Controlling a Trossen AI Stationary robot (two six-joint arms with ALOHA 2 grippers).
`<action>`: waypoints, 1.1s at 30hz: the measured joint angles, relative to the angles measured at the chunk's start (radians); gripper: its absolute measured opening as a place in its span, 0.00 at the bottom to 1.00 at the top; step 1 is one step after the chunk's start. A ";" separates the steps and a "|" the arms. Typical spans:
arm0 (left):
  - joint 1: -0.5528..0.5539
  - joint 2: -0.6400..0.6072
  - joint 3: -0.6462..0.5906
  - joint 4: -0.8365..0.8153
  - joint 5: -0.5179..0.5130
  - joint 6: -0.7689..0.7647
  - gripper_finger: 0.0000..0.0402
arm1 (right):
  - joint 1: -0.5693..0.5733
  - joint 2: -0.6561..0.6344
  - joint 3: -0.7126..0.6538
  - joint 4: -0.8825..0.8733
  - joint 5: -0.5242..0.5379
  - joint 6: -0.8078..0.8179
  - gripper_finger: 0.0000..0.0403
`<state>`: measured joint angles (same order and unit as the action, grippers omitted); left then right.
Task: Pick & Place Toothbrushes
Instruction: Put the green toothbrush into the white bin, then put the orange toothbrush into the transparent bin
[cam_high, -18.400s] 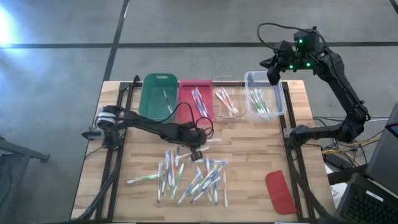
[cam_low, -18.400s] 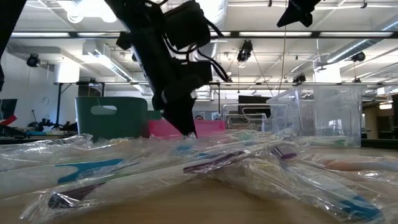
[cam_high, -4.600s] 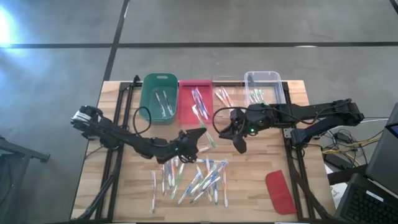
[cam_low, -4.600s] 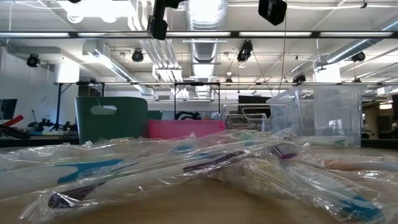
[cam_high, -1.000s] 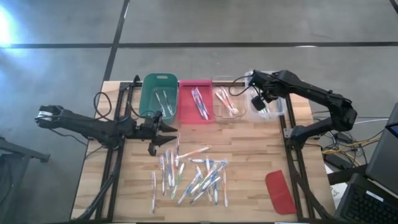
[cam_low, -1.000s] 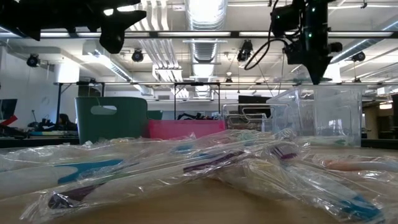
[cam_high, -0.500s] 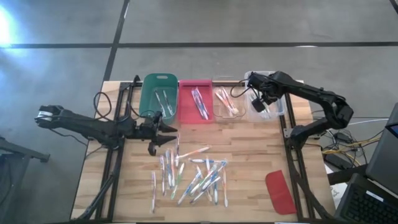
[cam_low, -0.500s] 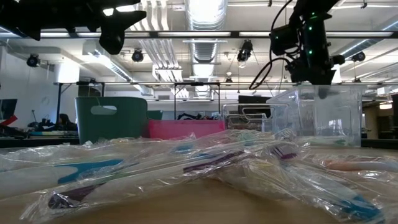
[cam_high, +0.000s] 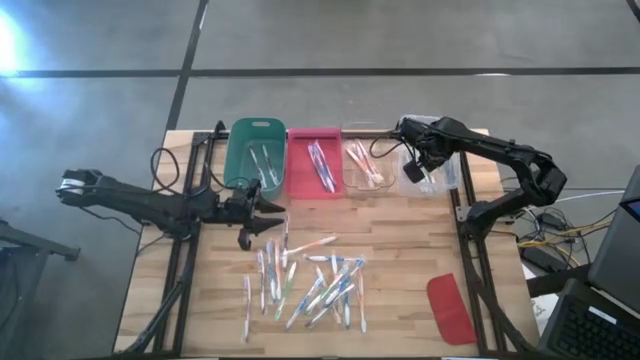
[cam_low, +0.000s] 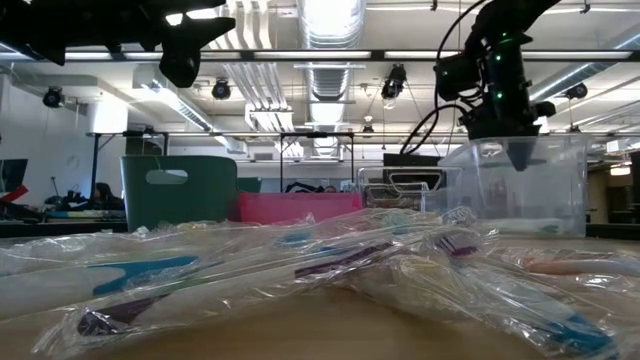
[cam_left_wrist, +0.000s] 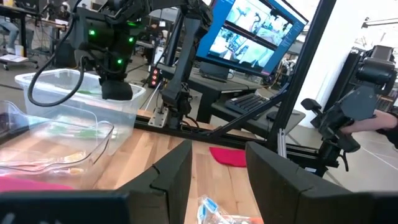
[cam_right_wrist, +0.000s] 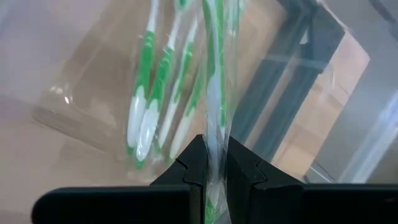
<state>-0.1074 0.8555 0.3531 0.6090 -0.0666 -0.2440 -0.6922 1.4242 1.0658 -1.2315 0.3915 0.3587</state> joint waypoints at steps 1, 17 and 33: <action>0.000 0.000 0.000 0.000 0.000 0.000 0.39 | 0.000 0.000 0.003 0.002 -0.001 -0.002 0.06; 0.000 0.000 0.001 -0.001 0.000 0.011 0.39 | -0.001 0.000 0.030 0.008 0.004 -0.023 0.34; 0.000 0.001 0.001 -0.025 -0.001 0.047 0.39 | 0.022 -0.002 0.229 0.006 -0.005 -0.037 0.36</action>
<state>-0.1070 0.8562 0.3542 0.5840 -0.0679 -0.1971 -0.6707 1.4223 1.2945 -1.2251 0.3870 0.3214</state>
